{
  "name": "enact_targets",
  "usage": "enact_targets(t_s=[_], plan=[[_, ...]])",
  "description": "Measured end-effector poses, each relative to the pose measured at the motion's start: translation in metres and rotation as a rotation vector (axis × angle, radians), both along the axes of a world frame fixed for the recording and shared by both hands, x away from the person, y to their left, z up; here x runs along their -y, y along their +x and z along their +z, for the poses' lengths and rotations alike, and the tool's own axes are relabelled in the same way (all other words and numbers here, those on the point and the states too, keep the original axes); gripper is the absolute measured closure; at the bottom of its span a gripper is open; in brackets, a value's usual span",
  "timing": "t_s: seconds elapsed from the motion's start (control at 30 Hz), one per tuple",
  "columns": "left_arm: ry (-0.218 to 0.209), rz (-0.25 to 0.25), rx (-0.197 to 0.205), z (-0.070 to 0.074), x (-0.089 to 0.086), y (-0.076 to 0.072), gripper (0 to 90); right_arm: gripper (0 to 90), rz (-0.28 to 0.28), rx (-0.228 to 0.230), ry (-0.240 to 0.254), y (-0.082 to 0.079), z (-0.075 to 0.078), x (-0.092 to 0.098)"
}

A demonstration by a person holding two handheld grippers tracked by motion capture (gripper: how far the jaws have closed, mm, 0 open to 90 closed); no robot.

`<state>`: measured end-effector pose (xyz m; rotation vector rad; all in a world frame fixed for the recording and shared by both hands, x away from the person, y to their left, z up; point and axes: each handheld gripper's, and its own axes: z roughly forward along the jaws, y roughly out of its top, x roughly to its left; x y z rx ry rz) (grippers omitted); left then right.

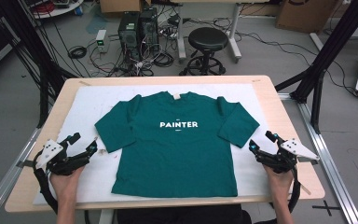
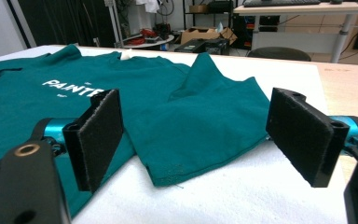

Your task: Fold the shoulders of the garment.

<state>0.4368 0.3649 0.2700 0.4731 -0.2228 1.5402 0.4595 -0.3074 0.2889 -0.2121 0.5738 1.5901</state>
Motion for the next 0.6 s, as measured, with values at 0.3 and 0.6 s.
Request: enact_targets(t_s=[0.3, 0.6], plan=[[-0.003, -0.001, -0.007, 0.0006, -0.0002, -0.0001, 21.6, 19.4, -0.008, -0.001, 0.003, -0.0002, 0.0004, -0.0004], [-0.015, -0.006, -0.020, 0.0019, -0.0001, -0.0003, 21.8, 19.4, 0.002, -0.026, 0.007, -0.0004, 0.0026, 0.0000]])
